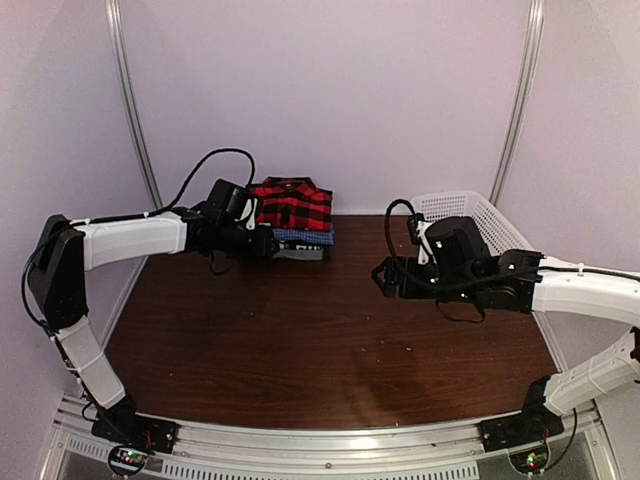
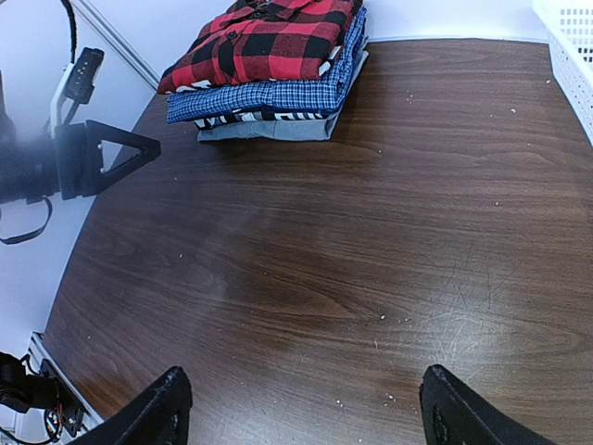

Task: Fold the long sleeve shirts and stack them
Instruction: Reset both arms

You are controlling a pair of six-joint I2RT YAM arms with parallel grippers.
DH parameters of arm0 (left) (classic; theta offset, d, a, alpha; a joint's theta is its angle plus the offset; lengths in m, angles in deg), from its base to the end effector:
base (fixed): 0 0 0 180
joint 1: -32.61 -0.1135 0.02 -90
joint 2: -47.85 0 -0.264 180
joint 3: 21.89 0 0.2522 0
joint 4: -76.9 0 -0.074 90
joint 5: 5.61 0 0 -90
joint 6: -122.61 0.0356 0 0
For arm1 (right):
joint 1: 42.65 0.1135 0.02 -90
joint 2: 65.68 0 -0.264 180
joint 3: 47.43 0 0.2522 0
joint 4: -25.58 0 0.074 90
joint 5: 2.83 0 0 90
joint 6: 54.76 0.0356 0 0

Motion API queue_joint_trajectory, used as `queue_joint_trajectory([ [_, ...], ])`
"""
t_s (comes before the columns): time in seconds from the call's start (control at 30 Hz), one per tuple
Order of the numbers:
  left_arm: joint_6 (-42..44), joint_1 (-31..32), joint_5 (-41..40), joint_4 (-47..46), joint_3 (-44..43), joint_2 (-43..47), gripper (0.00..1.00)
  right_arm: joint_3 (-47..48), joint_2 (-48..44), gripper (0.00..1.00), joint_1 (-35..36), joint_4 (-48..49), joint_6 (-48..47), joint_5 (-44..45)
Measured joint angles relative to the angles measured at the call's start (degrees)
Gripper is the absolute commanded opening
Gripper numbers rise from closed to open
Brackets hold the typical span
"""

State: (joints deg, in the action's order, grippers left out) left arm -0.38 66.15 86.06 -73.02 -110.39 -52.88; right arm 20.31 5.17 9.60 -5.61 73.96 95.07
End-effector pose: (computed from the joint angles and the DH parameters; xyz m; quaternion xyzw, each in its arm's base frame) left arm 0.3300 -0.2200 0.2457 0.0103 0.9145 -0.2329 0.3307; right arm 0.1725 0.2148 0.2876 -0.0719 0.8797 0.2896 0.3702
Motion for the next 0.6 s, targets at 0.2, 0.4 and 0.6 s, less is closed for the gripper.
queue_joint_trajectory([
  [0.2,-0.04,0.0,-1.31,0.7,2.38,6.16,0.52,0.0,0.0,0.88,-0.15,0.02,-0.04,-0.11],
  [0.4,0.24,0.0,-1.68,0.37,4.5,13.81,0.62,0.0,-0.04,0.93,-0.26,0.04,-0.81,0.02],
  [0.6,1.09,0.0,-1.7,0.17,8.83,21.53,0.71,0.0,-1.16,1.0,-0.42,0.09,-1.33,1.36],
])
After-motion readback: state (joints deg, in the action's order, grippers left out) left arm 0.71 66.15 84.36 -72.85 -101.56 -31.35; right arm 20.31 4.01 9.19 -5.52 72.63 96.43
